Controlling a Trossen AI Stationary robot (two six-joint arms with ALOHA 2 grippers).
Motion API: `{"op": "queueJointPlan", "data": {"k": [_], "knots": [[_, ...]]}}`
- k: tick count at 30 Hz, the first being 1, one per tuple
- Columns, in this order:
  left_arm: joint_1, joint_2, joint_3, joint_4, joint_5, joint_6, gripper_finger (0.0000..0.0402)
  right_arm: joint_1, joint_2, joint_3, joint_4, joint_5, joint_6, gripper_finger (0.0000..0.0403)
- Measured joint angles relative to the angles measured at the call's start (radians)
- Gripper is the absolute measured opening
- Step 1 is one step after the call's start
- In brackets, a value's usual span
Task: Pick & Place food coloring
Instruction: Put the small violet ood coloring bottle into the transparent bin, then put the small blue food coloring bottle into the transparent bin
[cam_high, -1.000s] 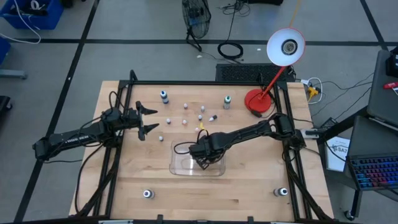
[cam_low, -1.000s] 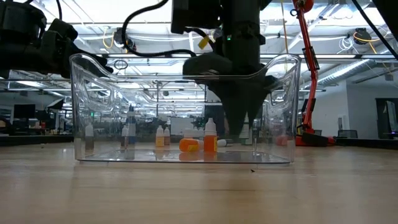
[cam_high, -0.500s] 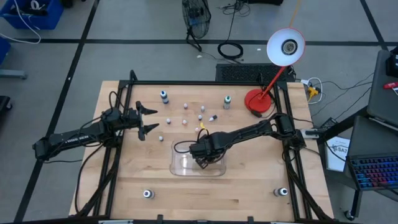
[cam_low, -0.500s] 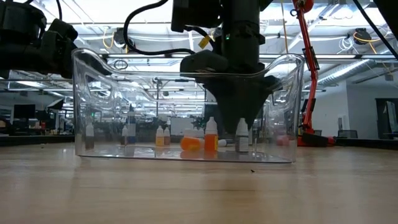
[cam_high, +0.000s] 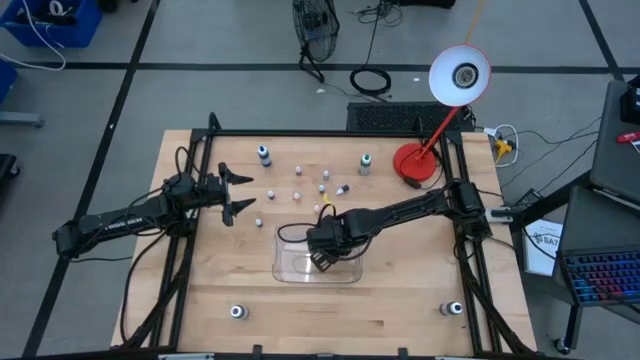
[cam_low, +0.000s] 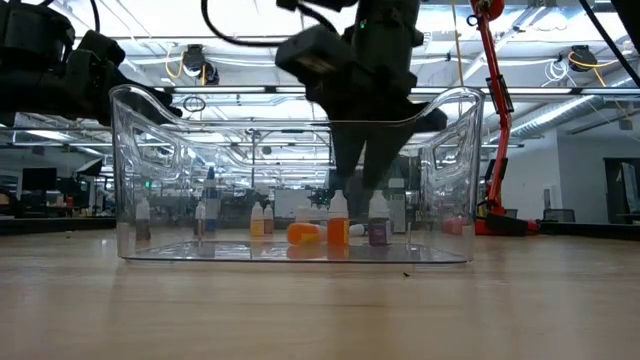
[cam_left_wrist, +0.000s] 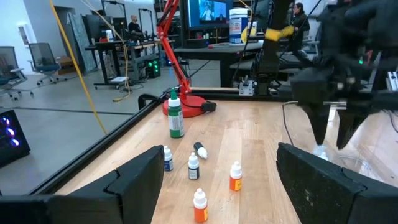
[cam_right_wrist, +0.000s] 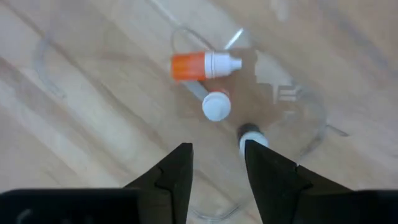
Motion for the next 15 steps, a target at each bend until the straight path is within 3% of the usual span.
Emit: {"op": "queueJointPlan", "data": {"k": [8, 15], "knots": [[0.0, 0.0, 0.0, 0.0, 0.0, 0.0, 0.0305, -0.015, -0.068, 0.0, 0.0, 0.07, -0.037, 0.0127], [0.0, 0.0, 0.0, 0.0, 0.0, 0.0, 0.0305, -0.06, -0.151, 0.001, 0.054, 0.183, -0.225, 0.0127]]}}
